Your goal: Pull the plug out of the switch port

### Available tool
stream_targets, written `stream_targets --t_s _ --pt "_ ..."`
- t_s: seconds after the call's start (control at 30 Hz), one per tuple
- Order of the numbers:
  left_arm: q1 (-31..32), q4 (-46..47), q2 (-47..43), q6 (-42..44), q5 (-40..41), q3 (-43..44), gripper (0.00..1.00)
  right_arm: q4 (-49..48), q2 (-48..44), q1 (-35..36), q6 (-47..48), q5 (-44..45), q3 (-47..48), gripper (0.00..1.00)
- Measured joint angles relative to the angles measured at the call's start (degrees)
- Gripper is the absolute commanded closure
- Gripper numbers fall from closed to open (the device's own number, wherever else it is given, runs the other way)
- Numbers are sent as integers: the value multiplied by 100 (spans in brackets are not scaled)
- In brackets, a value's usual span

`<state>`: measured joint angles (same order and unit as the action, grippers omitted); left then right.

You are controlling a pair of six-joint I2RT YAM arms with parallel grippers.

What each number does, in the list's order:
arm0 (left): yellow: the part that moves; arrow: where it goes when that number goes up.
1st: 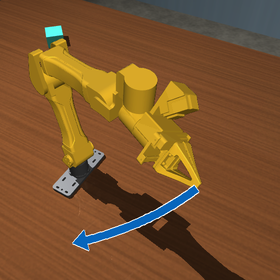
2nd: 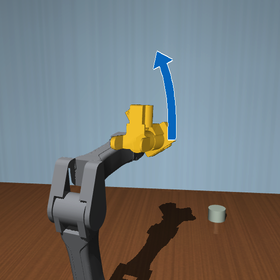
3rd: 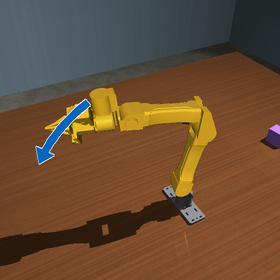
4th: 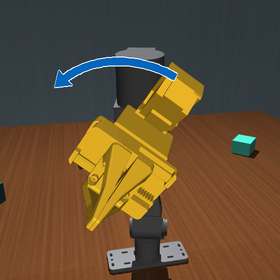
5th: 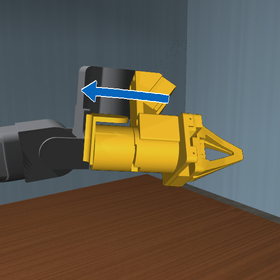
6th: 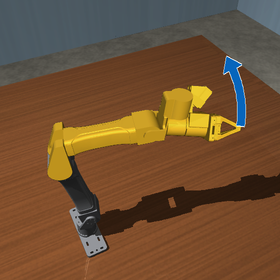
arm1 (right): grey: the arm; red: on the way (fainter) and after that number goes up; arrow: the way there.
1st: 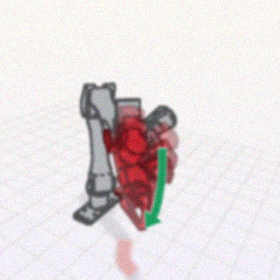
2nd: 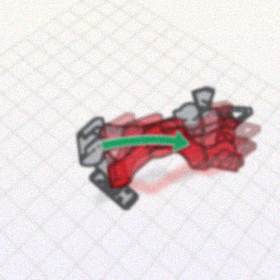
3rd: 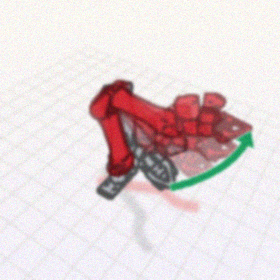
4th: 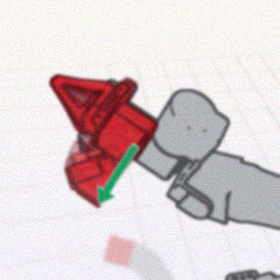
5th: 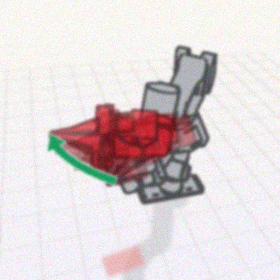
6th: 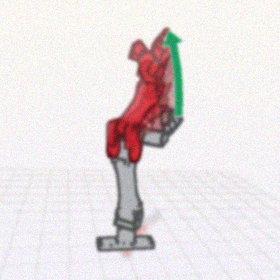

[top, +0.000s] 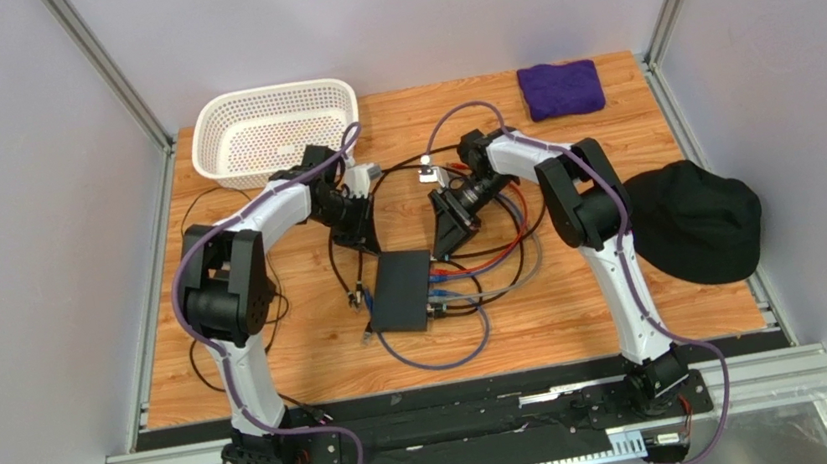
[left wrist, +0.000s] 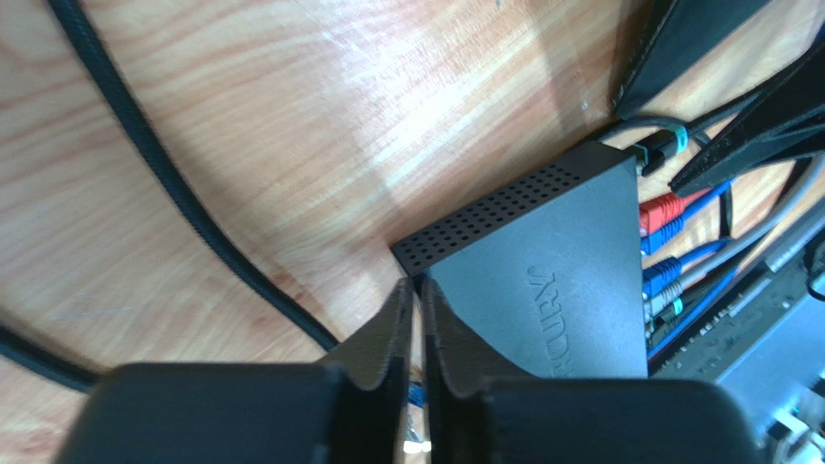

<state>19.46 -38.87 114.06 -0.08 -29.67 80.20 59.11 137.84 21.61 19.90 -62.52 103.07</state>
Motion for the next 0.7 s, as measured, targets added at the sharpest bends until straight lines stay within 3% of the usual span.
stream_targets --t_s 0.23,0.47,0.7 --pt "63 -9 -179 184 125 4 97 -2 9 -4 -42 -13 2 47" --pt "199 -9 -925 275 -601 -280 100 11 74 -13 -109 -85 55 47" --pt "448 -210 -612 363 -841 -302 100 140 144 -17 -85 -103 153 48"
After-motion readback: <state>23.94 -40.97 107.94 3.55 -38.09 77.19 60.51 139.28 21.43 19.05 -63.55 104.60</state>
